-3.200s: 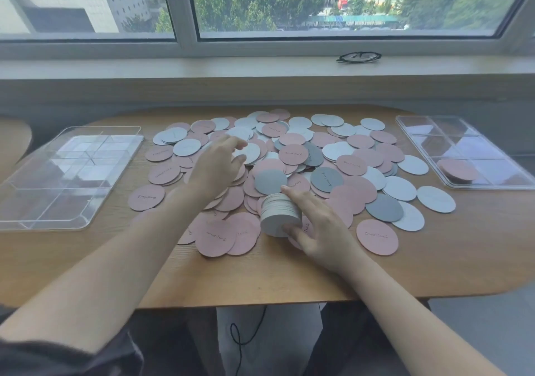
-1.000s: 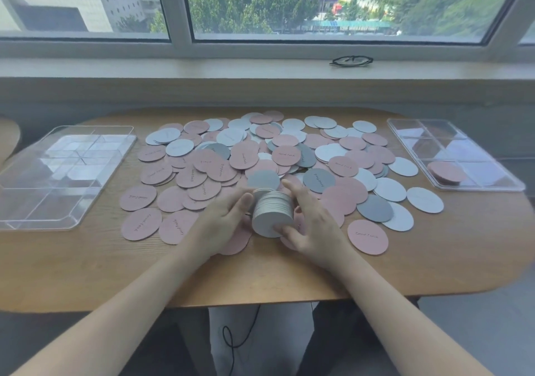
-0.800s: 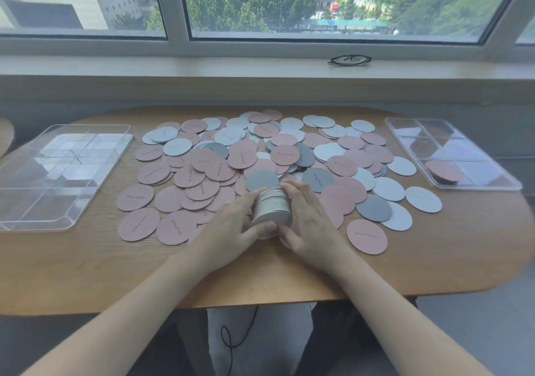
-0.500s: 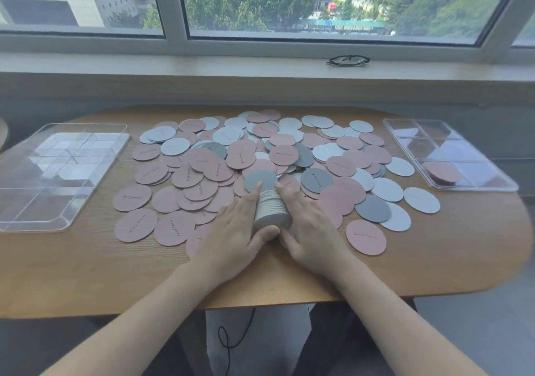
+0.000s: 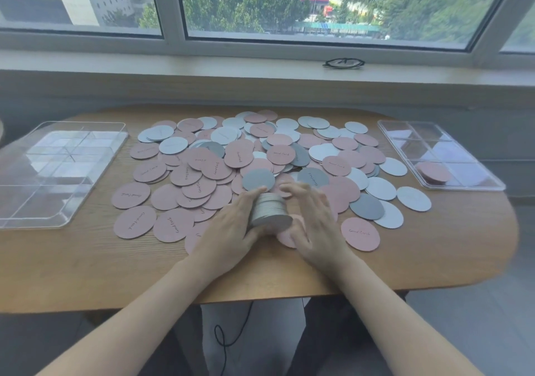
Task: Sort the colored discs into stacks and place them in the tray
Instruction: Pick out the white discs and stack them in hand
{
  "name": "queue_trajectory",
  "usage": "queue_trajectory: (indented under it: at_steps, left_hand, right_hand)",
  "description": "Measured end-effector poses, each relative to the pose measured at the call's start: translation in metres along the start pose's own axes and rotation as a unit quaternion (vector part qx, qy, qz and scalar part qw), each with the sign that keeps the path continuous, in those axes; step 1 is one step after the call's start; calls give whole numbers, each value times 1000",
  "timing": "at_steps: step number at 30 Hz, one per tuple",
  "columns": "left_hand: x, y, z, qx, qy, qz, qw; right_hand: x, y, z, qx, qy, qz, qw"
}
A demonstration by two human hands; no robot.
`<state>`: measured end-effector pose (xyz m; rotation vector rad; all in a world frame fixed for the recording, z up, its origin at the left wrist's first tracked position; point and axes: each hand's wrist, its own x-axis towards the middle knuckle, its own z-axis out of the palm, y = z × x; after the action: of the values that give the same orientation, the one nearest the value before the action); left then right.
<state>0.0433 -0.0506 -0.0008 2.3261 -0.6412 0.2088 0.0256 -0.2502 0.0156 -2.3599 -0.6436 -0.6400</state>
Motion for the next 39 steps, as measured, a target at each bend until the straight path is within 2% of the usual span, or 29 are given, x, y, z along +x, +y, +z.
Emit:
queue_trajectory:
  at_steps: [3, 7, 10, 13, 16, 19, 22, 26, 30, 32, 34, 39]
  left_hand:
    - [-1, -2, -2, -33, -9, -12, 999]
    - [-2, -4, -3, -49, -16, -3, 999]
    - [-1, -3, -4, -64, -18, 1, 998]
    - [-1, -1, -5, -86, -24, 10, 996]
    - [-3, 1, -7, -97, -30, 20, 995]
    - [-3, 2, -8, -99, -27, 15, 995]
    - [-3, 2, -8, -105, -28, 14, 994]
    - [-3, 3, -8, -105, -24, 17, 994]
    - [-3, 1, -8, -106, -23, 19, 994]
    - [-3, 1, -8, -113, -20, 19, 993]
    - [-3, 2, -8, -129, -21, 16, 991]
    - [-4, 0, -7, -150, -35, 10, 988]
  right_hand:
    - [-5, 11, -13, -65, 93, 58, 992]
    - [-28, 51, -47, -185, 96, 227, 951]
    - [-51, 78, -81, -256, 23, 387, 886]
    - [-56, 91, -98, -283, -74, 446, 846]
    - [-50, 95, -102, -285, -126, 448, 838]
    - [-44, 97, -106, -239, -107, 473, 841]
    - [-44, 93, -111, -159, -24, 479, 863]
    - [-48, 72, -110, -26, 125, 436, 891]
    - [-41, 49, -98, -56, 221, 339, 913]
    - [-33, 36, -87, -35, 255, 299, 919]
    - [-23, 24, -72, -7, 252, 257, 933]
    - [0, -3, -30, 78, 169, 191, 964]
